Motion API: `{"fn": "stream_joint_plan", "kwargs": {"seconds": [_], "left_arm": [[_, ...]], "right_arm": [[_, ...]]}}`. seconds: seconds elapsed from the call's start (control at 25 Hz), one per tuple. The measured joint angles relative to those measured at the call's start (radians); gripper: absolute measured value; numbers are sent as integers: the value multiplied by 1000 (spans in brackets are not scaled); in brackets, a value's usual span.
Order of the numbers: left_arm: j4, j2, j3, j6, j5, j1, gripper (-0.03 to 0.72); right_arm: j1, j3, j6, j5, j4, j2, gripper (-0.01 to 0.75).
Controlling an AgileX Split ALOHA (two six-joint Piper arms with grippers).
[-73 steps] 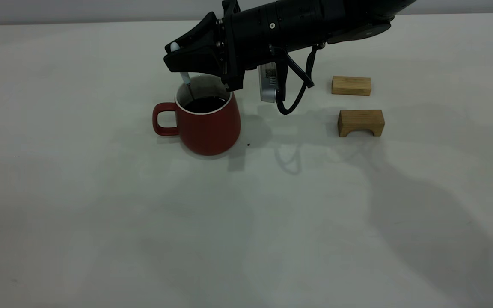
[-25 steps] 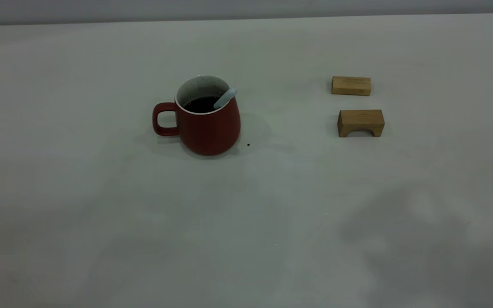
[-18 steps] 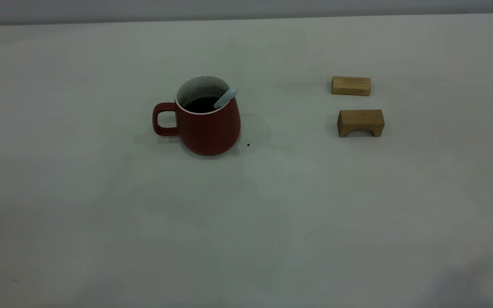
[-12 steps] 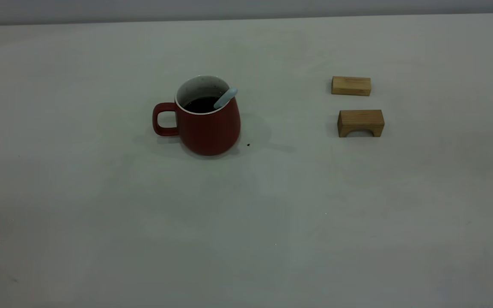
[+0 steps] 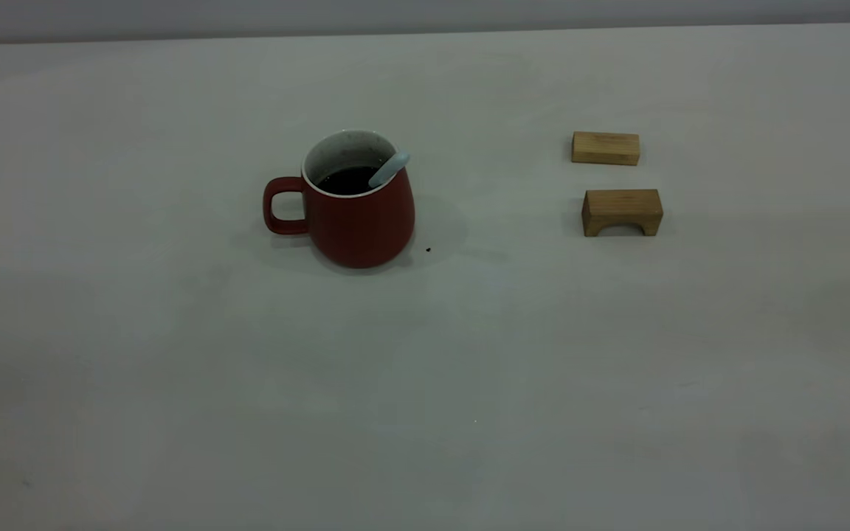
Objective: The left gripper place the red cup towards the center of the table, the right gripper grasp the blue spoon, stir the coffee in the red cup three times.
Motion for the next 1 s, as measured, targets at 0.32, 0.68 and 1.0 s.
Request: {"fn": "stream_joint_plan", "kwargs": {"seconds": [0.32, 0.68, 1.0], "left_arm": [[0, 0, 0, 0, 0, 0, 322], [0, 0, 0, 0, 0, 0, 322], [0, 0, 0, 0, 0, 0, 322]], "right_arm": [[-7, 19, 155, 58, -125, -105, 511], [-7, 26, 116, 57, -125, -113, 511], [-7, 26, 114, 57, -120, -114, 511]]}}
